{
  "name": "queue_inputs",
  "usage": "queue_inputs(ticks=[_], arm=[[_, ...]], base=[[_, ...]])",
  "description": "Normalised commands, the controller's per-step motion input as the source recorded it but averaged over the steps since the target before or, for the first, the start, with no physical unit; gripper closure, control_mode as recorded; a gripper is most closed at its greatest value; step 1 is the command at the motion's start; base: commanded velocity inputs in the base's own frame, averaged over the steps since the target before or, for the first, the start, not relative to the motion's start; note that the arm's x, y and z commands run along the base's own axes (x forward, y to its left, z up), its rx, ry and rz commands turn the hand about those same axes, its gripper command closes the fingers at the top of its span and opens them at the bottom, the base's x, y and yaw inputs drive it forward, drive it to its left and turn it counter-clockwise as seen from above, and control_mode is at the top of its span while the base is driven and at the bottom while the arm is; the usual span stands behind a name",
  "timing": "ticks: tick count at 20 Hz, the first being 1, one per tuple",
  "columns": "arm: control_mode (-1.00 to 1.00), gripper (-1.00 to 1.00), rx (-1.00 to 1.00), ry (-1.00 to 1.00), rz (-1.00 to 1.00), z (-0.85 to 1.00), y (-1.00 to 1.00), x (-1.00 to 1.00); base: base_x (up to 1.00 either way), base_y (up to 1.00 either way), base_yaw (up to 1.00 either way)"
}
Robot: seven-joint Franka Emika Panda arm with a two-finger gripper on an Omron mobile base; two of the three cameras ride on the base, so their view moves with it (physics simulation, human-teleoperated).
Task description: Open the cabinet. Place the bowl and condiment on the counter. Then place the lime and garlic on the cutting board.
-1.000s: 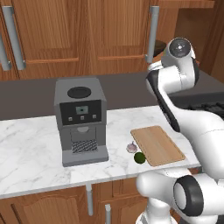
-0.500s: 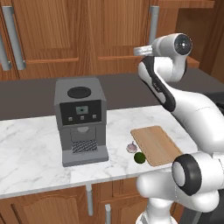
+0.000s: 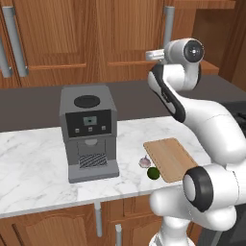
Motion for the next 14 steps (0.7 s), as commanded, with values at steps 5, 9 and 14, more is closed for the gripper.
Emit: queue_inputs(ticks=[5,9,14], arm=[[-1.0,1.0,0.0,0.0,-0.01,0.0,0.0,0.88],[-1.0,1.0,0.0,0.1,-0.01,0.0,0.0,0.21],[-1.0,1.0,-0.05,0.02,0.07,-0.02,0.52,-0.79]], base=[[0.0,0.0,0.0],[0.0,0.0,0.0],[0.0,0.0,0.0]])
